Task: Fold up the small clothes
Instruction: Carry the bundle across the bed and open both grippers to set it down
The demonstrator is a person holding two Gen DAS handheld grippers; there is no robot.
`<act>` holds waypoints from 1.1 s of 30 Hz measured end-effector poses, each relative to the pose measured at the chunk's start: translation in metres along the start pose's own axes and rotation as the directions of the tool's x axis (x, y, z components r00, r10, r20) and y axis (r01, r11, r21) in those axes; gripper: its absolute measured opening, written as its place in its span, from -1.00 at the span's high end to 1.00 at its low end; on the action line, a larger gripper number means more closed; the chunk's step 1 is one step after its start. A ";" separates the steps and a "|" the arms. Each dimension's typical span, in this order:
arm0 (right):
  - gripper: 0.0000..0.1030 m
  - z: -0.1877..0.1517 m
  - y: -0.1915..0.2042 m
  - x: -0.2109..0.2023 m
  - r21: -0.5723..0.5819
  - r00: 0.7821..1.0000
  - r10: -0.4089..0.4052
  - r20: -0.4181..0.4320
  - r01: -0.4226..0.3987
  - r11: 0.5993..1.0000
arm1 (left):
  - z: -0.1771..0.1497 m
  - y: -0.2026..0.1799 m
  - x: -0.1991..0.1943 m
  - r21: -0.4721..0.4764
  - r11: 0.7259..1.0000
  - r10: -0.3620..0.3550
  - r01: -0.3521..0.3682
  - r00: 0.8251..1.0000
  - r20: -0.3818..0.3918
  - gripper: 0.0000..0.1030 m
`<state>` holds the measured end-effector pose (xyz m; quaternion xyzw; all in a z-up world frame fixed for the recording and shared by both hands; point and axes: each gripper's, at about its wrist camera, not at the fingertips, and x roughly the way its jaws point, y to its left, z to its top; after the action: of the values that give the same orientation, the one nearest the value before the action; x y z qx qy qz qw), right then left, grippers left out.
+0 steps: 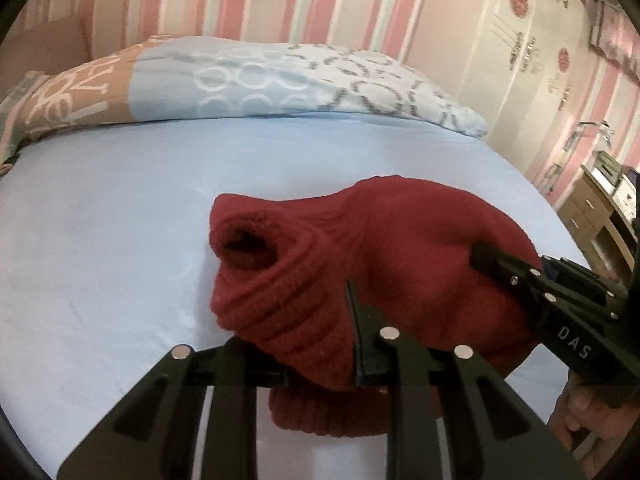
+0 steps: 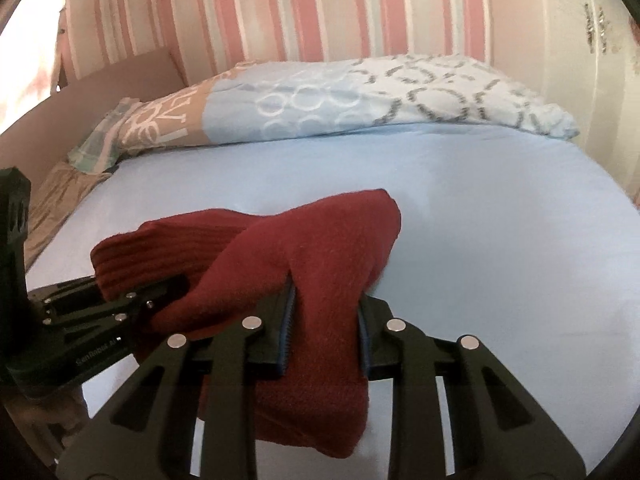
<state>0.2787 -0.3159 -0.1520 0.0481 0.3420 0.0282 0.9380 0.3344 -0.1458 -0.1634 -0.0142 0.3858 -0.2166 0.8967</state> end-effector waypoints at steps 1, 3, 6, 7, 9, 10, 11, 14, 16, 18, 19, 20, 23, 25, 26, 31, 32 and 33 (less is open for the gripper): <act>0.50 -0.005 -0.015 -0.011 0.001 1.000 -0.022 0.006 0.022 1.000 | -0.002 -0.011 0.001 0.004 1.000 -0.010 0.011 1.000 -0.003 0.58; 0.51 -0.013 -0.033 -0.025 0.007 0.999 -0.046 0.011 0.046 0.999 | -0.010 -0.042 0.004 0.019 0.999 -0.036 0.036 0.999 -0.012 0.58; 0.51 -0.033 -0.067 -0.050 0.007 0.996 -0.093 0.012 0.093 0.996 | -0.024 -0.080 0.009 0.035 0.997 -0.064 0.065 0.998 -0.029 0.58; 0.50 -0.043 -0.079 -0.057 0.006 0.994 -0.107 0.005 0.107 0.994 | -0.033 -0.095 0.012 0.028 0.997 -0.074 0.075 0.996 -0.040 0.58; 0.50 -0.067 -0.100 -0.065 0.008 0.992 -0.126 -0.020 0.126 0.992 | -0.047 -0.114 0.017 0.022 0.996 -0.082 0.083 0.995 -0.058 0.58; 0.50 -0.076 -0.106 -0.067 0.010 0.990 -0.134 -0.034 0.134 0.991 | -0.059 -0.126 0.023 0.015 0.996 -0.088 0.090 0.993 -0.080 0.58; 0.50 -0.090 -0.116 -0.066 0.017 0.988 -0.138 -0.062 0.140 0.990 | -0.068 -0.132 0.026 0.009 0.996 -0.090 0.091 0.991 -0.097 0.58; 0.50 -0.126 -0.133 -0.063 0.032 0.983 -0.136 -0.125 0.141 0.990 | -0.100 -0.142 0.033 -0.003 0.997 -0.075 0.076 0.987 -0.143 0.57; 0.47 -0.141 -0.134 -0.063 0.025 0.981 -0.135 -0.138 0.140 0.990 | -0.115 -0.142 0.035 0.000 0.998 -0.058 0.059 0.986 -0.155 0.54; 0.39 -0.150 -0.132 -0.063 0.021 0.981 -0.134 -0.140 0.139 0.990 | -0.121 -0.142 0.032 0.021 0.999 -0.043 0.047 0.987 -0.156 0.52; 0.29 -0.153 -0.131 -0.064 0.029 0.981 -0.135 -0.141 0.140 0.990 | -0.122 -0.141 0.029 0.029 0.999 -0.033 0.038 0.988 -0.148 0.50; 0.15 -0.156 -0.131 -0.066 0.029 0.980 -0.142 -0.140 0.147 0.989 | -0.121 -0.139 0.027 0.029 0.999 -0.028 0.033 0.989 -0.144 0.45; -0.14 -0.161 -0.133 -0.070 0.020 0.975 -0.178 -0.130 0.182 0.983 | -0.121 -0.134 0.022 0.019 1.000 -0.005 0.008 0.991 -0.131 0.14; -0.25 -0.167 -0.138 -0.070 0.020 0.972 -0.188 -0.140 0.193 0.981 | -0.124 -0.123 0.021 -0.030 0.999 -0.016 0.012 0.991 -0.131 -0.06; -0.33 -0.168 -0.139 -0.069 0.018 0.971 -0.194 -0.143 0.198 0.980 | -0.126 -0.119 0.021 -0.043 0.999 -0.011 0.005 0.991 -0.131 -0.21; -0.51 -0.177 -0.146 -0.074 0.032 0.968 -0.204 -0.148 0.211 0.977 | -0.134 -0.114 0.014 -0.020 1.000 0.019 -0.021 0.993 -0.119 -0.31; -0.53 -0.177 -0.145 -0.077 0.034 0.967 -0.209 -0.146 0.216 0.976 | -0.133 -0.114 0.012 -0.025 0.999 0.021 -0.024 0.993 -0.118 -0.33; -0.55 -0.176 -0.145 -0.079 0.036 0.966 -0.213 -0.145 0.220 0.975 | -0.133 -0.113 0.008 -0.036 0.999 0.021 -0.025 0.993 -0.118 -0.33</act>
<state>0.1079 -0.4538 -0.2511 0.0326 0.4109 -0.0799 0.9076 0.2039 -0.2328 -0.2406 -0.0138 0.4421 -0.1996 0.8744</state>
